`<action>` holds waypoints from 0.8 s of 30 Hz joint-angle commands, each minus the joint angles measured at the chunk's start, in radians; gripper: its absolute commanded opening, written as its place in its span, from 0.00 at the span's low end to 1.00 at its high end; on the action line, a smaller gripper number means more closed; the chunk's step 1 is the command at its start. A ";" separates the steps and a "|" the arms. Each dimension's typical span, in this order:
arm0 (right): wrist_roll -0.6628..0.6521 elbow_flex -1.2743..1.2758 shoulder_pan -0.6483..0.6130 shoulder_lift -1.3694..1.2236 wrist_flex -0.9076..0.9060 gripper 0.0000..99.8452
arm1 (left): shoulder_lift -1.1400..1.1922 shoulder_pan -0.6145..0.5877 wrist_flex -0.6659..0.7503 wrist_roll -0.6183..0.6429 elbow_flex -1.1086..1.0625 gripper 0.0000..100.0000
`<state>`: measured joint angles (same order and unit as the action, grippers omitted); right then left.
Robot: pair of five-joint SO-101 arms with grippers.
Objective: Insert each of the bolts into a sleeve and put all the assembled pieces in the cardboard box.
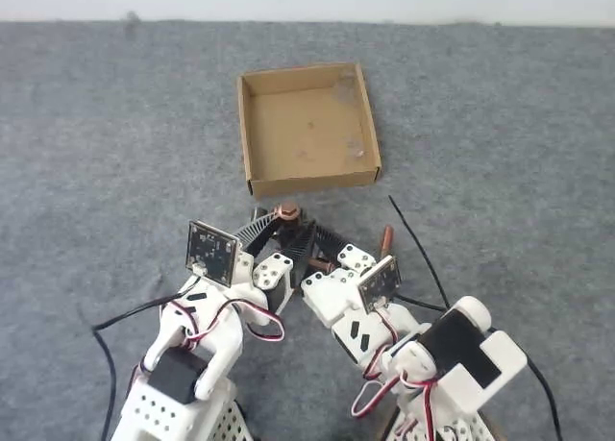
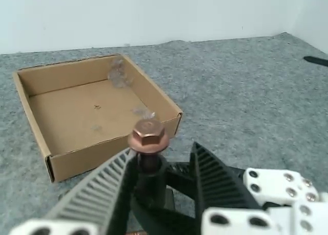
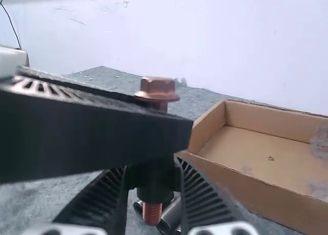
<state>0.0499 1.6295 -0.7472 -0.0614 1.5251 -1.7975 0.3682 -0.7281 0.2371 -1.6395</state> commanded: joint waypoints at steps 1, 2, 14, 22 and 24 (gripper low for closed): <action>-0.012 -0.011 0.016 0.007 0.025 0.01 | -0.011 -0.008 0.026 0.014 0.015 0.16; -0.012 -0.011 0.016 0.007 0.025 0.01 | -0.011 -0.008 0.026 0.012 0.015 0.16; -0.012 -0.011 0.016 0.007 0.025 0.01 | -0.011 -0.087 0.025 0.014 0.045 0.16; -0.012 -0.026 0.018 0.005 0.018 0.01 | -0.011 -0.041 0.025 0.077 0.102 0.16; -0.012 -0.040 0.018 0.005 -0.028 0.01 | -0.011 -0.025 0.006 0.109 0.147 0.16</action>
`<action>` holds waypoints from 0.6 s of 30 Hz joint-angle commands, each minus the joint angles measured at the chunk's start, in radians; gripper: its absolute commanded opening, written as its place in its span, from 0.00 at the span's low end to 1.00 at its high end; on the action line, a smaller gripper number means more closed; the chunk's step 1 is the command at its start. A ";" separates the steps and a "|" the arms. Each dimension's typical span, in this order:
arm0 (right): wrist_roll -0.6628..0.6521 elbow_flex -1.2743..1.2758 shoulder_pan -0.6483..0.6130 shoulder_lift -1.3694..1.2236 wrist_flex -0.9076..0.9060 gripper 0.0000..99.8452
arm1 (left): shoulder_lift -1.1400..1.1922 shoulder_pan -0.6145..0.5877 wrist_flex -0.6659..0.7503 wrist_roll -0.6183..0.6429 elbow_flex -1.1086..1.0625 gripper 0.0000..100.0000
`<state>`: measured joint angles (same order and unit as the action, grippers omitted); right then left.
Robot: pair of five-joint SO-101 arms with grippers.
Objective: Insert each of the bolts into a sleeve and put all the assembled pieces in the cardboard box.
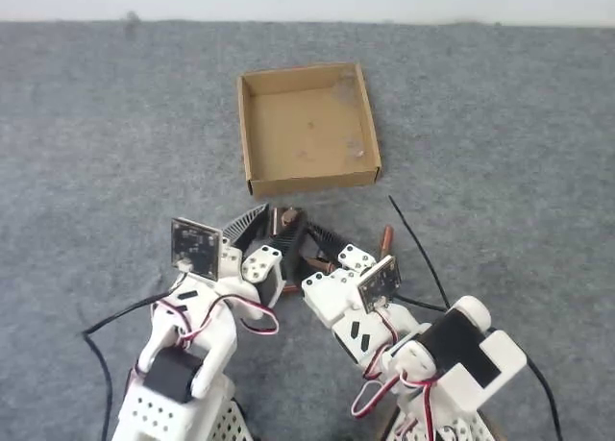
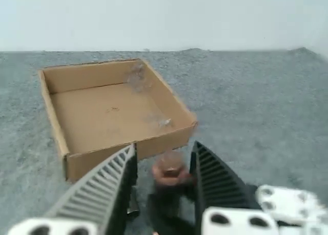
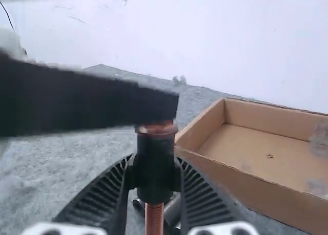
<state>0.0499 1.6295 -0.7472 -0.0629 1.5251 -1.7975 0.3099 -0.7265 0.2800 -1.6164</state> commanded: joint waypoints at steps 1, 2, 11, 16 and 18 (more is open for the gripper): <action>-0.012 -0.048 0.018 0.007 -0.044 0.01 | -0.011 0.035 -0.014 0.072 0.143 0.16; -0.012 -0.054 0.019 0.007 -0.054 0.01 | -0.011 0.035 -0.031 0.075 0.159 0.16; -0.009 -0.057 0.053 0.012 -0.058 0.01 | -0.011 -0.121 -0.055 0.074 0.160 0.16; -0.008 -0.057 0.077 0.016 -0.058 0.01 | -0.011 -0.221 -0.061 0.077 0.140 0.06; -0.008 -0.057 0.077 0.016 -0.058 0.01 | -0.011 -0.259 -0.061 0.075 0.116 0.00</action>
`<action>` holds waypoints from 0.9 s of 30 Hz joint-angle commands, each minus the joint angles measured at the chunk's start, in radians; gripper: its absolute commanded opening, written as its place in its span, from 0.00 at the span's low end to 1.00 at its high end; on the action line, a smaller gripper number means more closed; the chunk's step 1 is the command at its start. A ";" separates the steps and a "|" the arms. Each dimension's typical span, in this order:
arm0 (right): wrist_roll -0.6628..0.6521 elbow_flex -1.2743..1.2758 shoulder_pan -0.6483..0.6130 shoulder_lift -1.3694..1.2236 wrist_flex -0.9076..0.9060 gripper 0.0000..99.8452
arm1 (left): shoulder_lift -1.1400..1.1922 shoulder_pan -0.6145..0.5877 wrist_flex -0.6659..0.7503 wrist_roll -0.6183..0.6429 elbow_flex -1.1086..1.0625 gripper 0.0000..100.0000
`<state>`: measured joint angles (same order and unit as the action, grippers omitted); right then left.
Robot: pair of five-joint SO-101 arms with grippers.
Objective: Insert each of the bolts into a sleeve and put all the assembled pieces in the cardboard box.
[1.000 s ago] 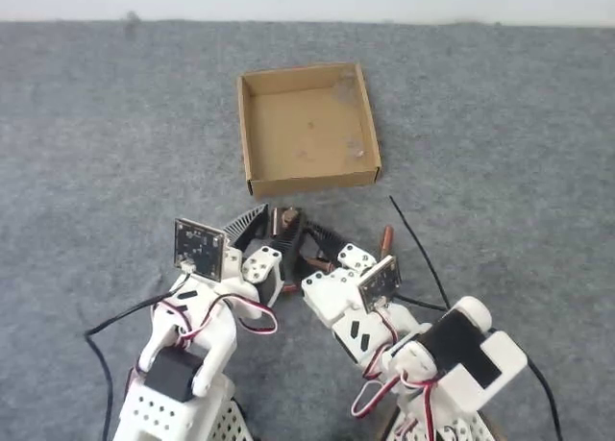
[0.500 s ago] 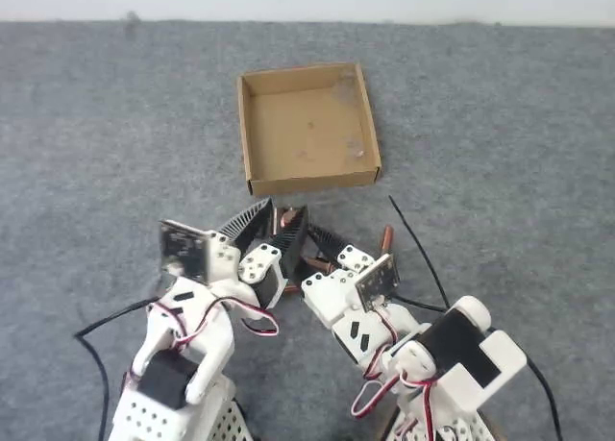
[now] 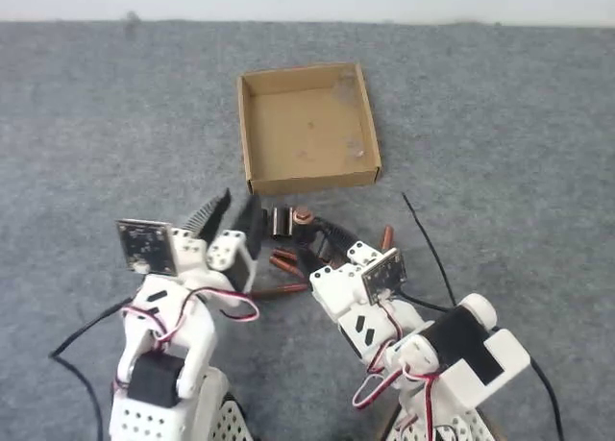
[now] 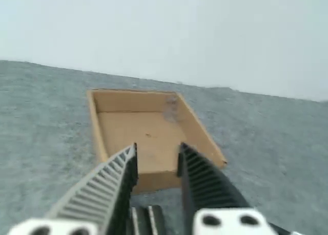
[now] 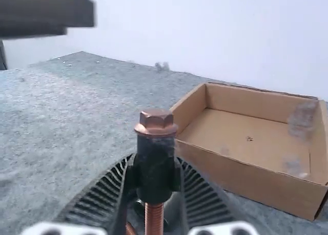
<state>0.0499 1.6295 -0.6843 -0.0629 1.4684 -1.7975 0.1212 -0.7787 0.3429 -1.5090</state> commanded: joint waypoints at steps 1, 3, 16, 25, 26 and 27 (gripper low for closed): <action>-0.008 -0.057 0.015 0.016 -0.001 0.01 | -0.011 -0.089 -0.009 0.012 -0.005 0.02; -0.009 -0.057 0.016 0.016 0.001 0.01 | -0.011 -0.133 -0.009 0.011 -0.039 0.01; -0.012 -0.058 0.170 0.016 0.134 0.01 | -0.012 -0.299 -0.210 -0.190 -0.177 0.01; -0.012 -0.226 0.283 0.016 0.183 0.01 | -0.008 -0.394 -0.255 -0.281 -0.177 0.01; -0.012 -0.250 0.288 0.015 0.183 0.01 | -0.008 -0.394 -0.261 -0.281 -0.177 0.01; -0.014 -0.272 0.291 0.010 0.183 0.01 | -0.008 -0.394 -0.262 -0.281 -0.177 0.01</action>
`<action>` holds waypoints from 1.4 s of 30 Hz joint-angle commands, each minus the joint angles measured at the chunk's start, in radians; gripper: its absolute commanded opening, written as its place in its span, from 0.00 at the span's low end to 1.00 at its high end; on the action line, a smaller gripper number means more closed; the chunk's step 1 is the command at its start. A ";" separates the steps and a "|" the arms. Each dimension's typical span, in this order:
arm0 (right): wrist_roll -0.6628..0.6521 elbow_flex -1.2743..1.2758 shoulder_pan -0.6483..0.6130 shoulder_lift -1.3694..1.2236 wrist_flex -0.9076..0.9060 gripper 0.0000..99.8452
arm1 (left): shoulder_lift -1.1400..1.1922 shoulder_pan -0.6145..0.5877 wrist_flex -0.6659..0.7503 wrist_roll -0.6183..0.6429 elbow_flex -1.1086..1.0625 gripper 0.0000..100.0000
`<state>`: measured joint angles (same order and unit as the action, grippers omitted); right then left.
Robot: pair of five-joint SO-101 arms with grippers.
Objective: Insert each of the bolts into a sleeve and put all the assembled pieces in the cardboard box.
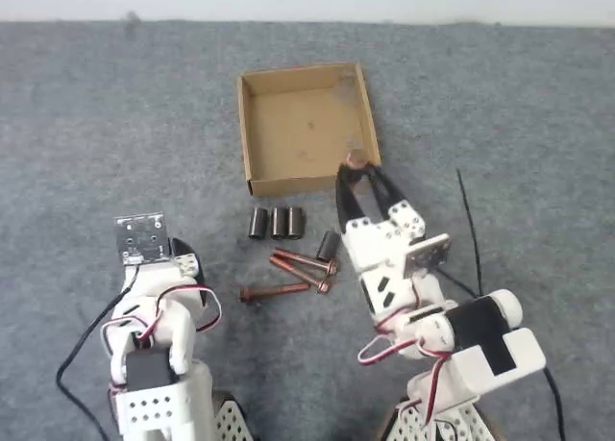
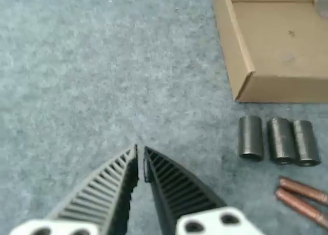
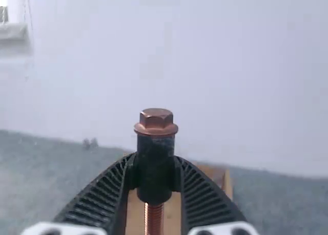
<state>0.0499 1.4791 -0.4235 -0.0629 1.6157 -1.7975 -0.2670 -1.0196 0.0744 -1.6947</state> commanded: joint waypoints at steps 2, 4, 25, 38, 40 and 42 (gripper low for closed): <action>-0.014 -0.160 0.031 0.008 0.035 0.01 | -0.008 -0.011 -0.023 -0.012 0.008 0.01; -0.014 -0.198 0.031 0.008 0.035 0.01 | -0.008 -0.011 -0.023 -0.012 0.008 0.01; -0.014 -0.818 0.090 0.007 -1.119 0.01 | -0.006 -0.012 -0.023 -0.014 0.008 0.01; -0.018 -1.102 0.094 0.002 -1.712 0.01 | -0.006 -0.012 -0.023 -0.014 0.008 0.01; -0.075 -1.148 0.090 -0.016 -1.774 0.01 | -0.006 -0.012 -0.023 -0.014 0.008 0.01; -0.160 -1.206 0.081 -0.048 -1.871 0.01 | -0.006 -0.012 -0.023 -0.014 0.008 0.01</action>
<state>0.0238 0.4312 -0.3391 -0.0936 -0.1243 -1.7975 -0.2746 -1.0395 0.0729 -1.6947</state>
